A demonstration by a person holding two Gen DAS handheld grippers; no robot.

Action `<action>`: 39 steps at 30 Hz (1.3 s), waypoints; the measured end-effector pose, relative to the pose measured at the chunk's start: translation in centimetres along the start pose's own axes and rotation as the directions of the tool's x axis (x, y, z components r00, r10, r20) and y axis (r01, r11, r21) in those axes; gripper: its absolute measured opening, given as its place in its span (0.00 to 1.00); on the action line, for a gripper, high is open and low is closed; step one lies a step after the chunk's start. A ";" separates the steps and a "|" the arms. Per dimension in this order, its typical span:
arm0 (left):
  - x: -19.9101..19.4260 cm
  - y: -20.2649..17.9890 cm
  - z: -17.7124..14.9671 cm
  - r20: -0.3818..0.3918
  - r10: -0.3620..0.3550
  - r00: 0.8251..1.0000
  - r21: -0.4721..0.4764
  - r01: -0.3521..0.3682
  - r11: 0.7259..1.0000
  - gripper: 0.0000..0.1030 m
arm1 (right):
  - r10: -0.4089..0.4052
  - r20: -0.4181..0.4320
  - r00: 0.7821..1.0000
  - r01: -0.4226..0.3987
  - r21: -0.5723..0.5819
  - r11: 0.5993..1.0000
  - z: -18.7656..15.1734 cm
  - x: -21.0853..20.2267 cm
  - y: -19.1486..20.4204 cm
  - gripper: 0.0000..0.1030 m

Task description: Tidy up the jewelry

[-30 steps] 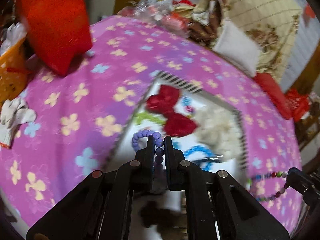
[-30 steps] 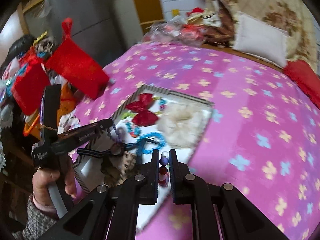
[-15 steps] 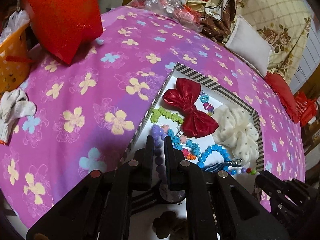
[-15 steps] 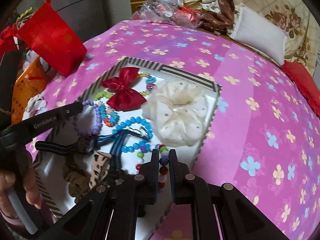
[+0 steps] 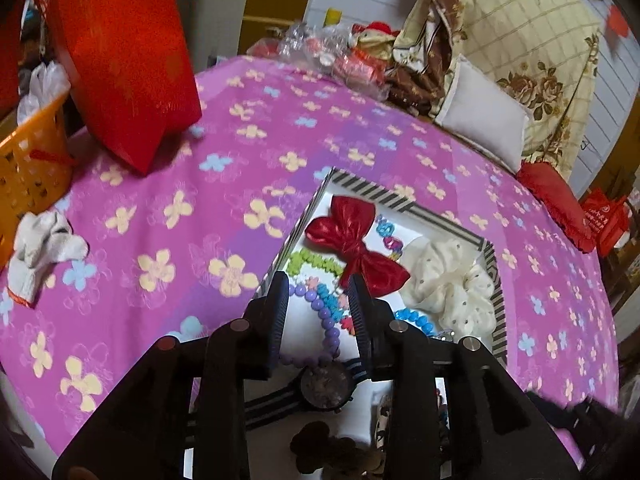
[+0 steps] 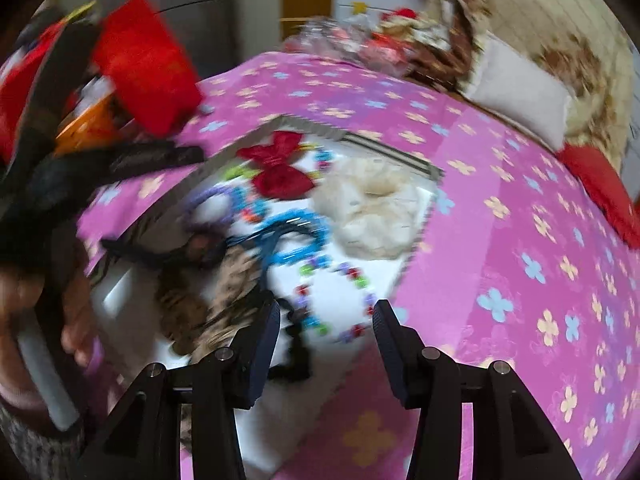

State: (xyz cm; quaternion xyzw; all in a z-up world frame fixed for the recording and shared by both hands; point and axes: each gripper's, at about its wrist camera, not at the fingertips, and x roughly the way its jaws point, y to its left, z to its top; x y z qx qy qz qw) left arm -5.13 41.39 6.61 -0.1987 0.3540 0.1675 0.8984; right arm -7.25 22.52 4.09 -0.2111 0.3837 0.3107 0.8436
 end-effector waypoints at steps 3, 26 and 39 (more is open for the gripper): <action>-0.4 0.1 0.1 0.032 0.022 0.999 0.001 -0.022 1.000 0.35 | 0.023 -0.019 1.000 -0.024 -0.065 0.998 -0.7 0.6 2.6 0.45; -1.5 -0.9 -0.1 0.131 0.117 0.985 0.034 -0.122 0.992 0.46 | -0.022 -0.016 1.000 0.023 0.064 0.998 -3.6 -0.8 -0.6 0.46; -5.5 -3.1 -1.2 0.396 0.255 0.882 0.039 -0.294 0.955 0.80 | -0.101 -0.013 0.995 0.101 0.175 0.979 -5.5 -2.9 -5.0 0.47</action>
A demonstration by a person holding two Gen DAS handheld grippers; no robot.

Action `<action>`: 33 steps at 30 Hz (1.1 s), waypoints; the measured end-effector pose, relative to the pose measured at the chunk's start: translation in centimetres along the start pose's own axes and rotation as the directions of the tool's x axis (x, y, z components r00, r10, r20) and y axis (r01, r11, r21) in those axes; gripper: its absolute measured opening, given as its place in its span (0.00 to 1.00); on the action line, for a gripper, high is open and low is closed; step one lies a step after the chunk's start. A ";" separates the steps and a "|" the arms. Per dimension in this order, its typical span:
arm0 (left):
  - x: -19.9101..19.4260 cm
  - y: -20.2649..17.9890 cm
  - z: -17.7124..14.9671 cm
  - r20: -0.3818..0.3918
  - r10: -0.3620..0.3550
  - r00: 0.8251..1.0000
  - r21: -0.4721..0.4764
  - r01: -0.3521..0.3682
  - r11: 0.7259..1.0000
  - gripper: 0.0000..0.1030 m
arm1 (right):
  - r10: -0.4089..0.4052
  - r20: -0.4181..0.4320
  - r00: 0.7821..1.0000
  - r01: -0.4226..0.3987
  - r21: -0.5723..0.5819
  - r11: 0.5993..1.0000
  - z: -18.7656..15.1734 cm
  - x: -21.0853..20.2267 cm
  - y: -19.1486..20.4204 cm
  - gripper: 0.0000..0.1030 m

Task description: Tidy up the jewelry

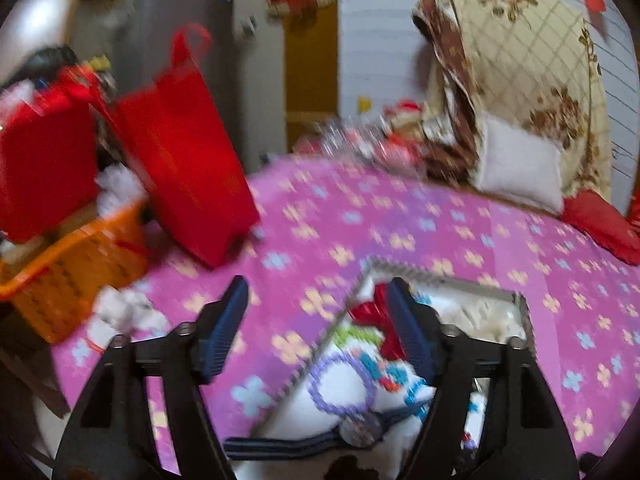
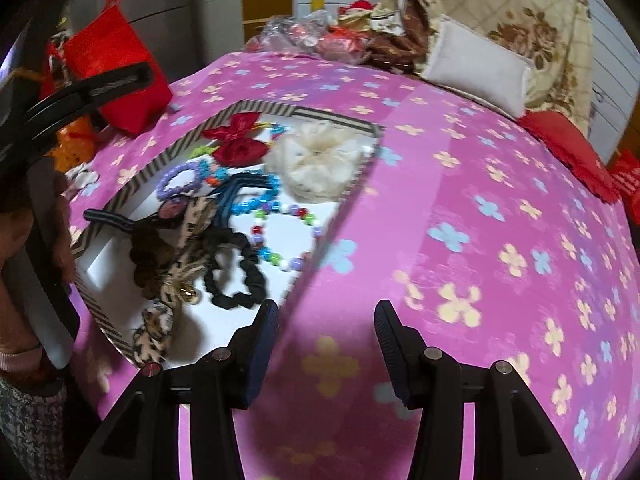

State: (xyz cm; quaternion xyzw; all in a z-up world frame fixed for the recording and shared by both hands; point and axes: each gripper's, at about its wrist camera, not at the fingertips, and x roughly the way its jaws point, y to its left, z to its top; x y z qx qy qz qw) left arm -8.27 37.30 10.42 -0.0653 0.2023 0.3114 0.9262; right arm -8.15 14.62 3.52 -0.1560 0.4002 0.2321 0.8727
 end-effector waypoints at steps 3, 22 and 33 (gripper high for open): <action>-3.2 0.4 0.4 0.116 0.029 0.993 -0.037 -0.025 0.999 0.89 | -0.031 0.017 0.999 0.031 0.020 0.999 -0.8 -1.5 -1.8 0.47; -18.1 -0.8 -3.2 -0.171 -0.109 0.979 0.065 0.122 0.990 1.00 | -0.067 0.115 0.991 0.054 0.117 0.992 -5.4 -10.6 -2.9 0.57; -21.3 2.1 -6.8 -0.252 -0.124 0.960 0.132 0.161 0.978 1.00 | -0.089 0.099 0.991 0.077 0.119 0.990 -6.3 -12.1 0.9 0.69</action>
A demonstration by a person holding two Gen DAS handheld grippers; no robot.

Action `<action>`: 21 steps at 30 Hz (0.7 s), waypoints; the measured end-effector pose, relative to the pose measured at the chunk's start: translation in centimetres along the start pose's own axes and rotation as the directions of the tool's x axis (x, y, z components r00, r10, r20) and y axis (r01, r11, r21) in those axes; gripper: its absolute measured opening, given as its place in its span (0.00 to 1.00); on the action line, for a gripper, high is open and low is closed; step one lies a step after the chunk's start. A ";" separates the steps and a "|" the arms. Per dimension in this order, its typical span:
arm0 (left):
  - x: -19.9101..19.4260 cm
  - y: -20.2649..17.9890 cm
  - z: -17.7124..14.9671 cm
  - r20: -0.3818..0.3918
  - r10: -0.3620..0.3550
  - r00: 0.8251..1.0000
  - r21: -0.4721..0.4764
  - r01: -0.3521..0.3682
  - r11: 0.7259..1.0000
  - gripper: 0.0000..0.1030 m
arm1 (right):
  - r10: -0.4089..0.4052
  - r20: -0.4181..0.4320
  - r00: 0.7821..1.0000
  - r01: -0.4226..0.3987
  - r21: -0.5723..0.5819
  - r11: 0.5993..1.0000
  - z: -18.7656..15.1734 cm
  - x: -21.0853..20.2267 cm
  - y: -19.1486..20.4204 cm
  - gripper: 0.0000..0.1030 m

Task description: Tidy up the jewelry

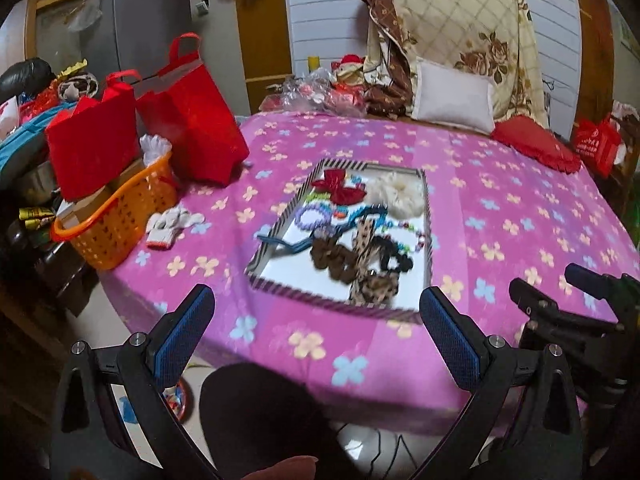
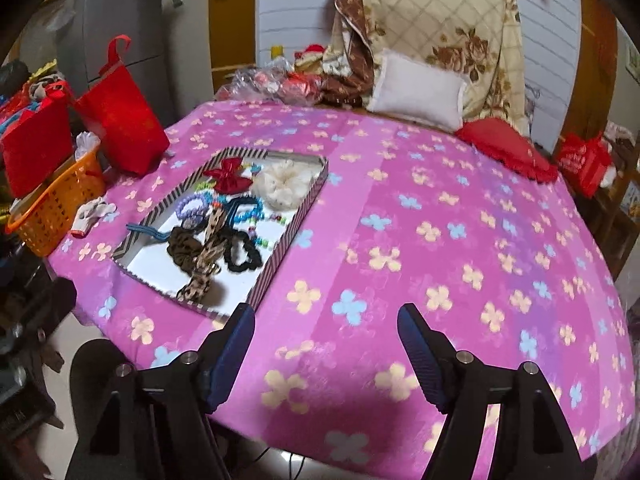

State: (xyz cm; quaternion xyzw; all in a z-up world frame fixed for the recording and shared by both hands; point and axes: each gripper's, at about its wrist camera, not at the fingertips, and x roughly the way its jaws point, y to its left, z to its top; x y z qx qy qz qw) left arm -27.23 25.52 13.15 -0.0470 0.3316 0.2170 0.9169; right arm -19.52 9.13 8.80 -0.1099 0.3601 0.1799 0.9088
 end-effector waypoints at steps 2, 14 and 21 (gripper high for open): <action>0.3 0.7 -0.5 -0.011 0.006 1.000 -0.001 -0.006 1.000 1.00 | -0.010 -0.031 0.999 0.010 0.004 1.000 -0.5 0.4 0.5 0.70; 2.1 1.7 -2.3 -0.078 0.033 0.996 0.013 -0.032 0.999 1.00 | -0.051 -0.140 0.989 0.060 0.063 0.996 -2.3 3.1 0.6 0.70; 2.9 1.1 -2.6 -0.114 0.051 0.992 0.023 -0.049 0.999 1.00 | -0.041 -0.151 0.988 0.052 0.068 0.996 -2.4 3.5 0.2 0.70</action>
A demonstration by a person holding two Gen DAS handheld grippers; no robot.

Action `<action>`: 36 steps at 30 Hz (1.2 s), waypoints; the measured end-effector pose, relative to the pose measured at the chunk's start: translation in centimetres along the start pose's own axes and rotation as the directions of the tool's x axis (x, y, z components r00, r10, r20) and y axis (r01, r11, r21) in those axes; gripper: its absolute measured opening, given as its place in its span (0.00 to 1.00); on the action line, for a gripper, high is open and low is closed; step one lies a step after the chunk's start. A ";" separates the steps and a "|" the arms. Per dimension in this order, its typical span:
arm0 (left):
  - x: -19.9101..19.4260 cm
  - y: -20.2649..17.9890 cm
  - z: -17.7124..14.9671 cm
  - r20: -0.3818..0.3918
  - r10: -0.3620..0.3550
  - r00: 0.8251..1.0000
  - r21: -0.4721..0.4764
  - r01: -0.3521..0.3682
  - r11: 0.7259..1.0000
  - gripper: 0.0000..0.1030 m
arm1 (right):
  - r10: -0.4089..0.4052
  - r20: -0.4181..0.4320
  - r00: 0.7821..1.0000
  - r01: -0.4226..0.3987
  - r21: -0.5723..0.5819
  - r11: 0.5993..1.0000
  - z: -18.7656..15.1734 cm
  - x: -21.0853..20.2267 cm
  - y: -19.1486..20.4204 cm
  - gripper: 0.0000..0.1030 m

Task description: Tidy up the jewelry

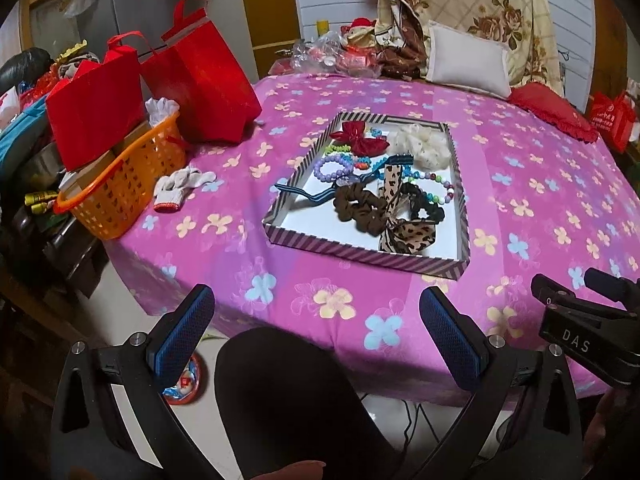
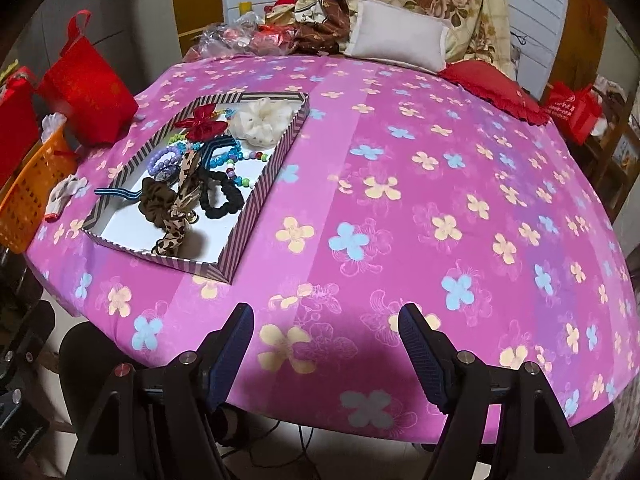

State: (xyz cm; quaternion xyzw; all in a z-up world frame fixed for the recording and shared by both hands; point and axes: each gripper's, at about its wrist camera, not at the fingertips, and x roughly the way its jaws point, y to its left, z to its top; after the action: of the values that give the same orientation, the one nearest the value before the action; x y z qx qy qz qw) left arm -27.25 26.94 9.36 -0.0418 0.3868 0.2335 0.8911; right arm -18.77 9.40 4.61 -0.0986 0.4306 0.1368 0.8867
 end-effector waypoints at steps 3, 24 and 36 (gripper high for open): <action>0.0 -0.2 0.0 -0.005 0.002 1.000 0.004 -0.002 1.000 1.00 | -0.001 0.006 1.000 0.001 -0.006 1.000 0.0 -0.1 0.1 0.71; 0.7 -1.1 -0.5 -0.034 -0.008 0.999 0.007 0.009 1.000 1.00 | 0.004 -0.001 1.000 -0.004 -0.031 0.999 -0.3 0.2 0.8 0.71; 1.5 -0.9 -0.9 -0.064 -0.008 0.998 0.003 0.008 1.000 1.00 | 0.006 -0.012 1.000 -0.006 -0.043 0.999 -0.6 0.6 1.0 0.71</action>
State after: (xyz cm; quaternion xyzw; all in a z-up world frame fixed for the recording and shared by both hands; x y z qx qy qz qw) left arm -26.52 26.47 7.58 -0.0492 0.4153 0.2280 0.8793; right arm -19.18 10.29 3.67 -0.1170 0.4330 0.1481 0.8814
